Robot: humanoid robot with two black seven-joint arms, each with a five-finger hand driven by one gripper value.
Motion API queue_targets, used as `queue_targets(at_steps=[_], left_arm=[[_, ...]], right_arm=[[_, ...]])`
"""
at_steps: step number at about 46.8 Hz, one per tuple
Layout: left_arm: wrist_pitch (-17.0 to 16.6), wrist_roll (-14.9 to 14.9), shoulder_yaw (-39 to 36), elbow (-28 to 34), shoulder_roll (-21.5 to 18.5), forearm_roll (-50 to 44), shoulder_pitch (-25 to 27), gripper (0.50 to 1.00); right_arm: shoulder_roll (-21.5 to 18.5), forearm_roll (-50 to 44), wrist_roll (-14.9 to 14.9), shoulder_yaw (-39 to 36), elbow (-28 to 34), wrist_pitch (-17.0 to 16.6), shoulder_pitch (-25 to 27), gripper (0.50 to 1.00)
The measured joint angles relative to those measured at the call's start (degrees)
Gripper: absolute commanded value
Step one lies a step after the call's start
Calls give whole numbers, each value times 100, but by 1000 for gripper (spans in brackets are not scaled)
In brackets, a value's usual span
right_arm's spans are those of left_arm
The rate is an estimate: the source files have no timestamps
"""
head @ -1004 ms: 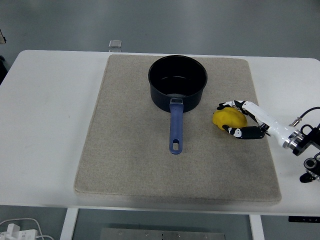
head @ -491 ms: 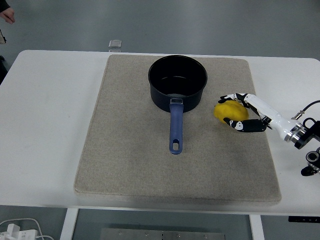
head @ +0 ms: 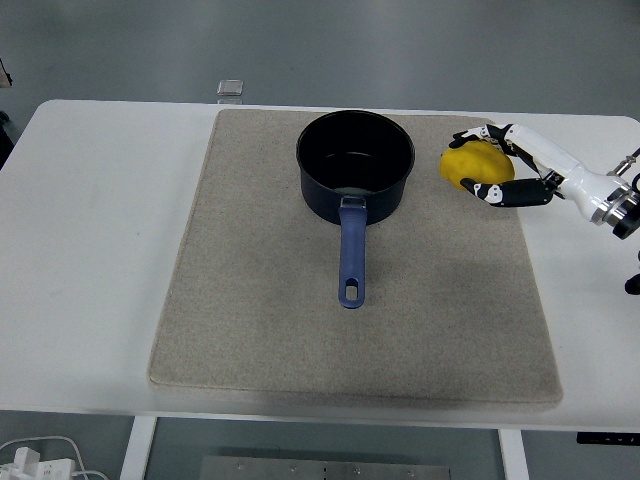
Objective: Put the potato in the blue pot
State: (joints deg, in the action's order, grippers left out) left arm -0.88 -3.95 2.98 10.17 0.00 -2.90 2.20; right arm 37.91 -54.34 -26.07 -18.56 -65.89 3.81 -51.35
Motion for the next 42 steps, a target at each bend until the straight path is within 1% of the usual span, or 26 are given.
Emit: queue_targets(at_steps=[7, 10, 18, 25, 30, 36, 42], left_arm=[[0, -1, 1, -14, 0, 0, -1, 999], [0, -1, 1, -15, 0, 0, 0, 999], [0, -1, 1, -8, 0, 0, 0, 999], [0, -1, 1, -6, 0, 0, -1, 999], [0, -1, 4, -6, 0, 0, 0, 999], [1, -1, 5, 3, 0, 0, -1, 999], [1, -1, 4, 3, 0, 0, -2, 999]], right_arm=[[-9, 126, 13, 286, 29, -8, -398, 500], [-50, 193, 83, 448, 110, -6, -544, 500], [-275, 346, 147, 685, 317, 1, -920, 500], [-666, 494, 162, 950, 583, 4, -1254, 500], [-1021, 540, 165, 1099, 844, 5, -1417, 500], [-1476, 547, 165, 1150, 1182, 6, -1447, 500], [-2024, 547, 165, 1180, 1610, 7, -1449, 500]])
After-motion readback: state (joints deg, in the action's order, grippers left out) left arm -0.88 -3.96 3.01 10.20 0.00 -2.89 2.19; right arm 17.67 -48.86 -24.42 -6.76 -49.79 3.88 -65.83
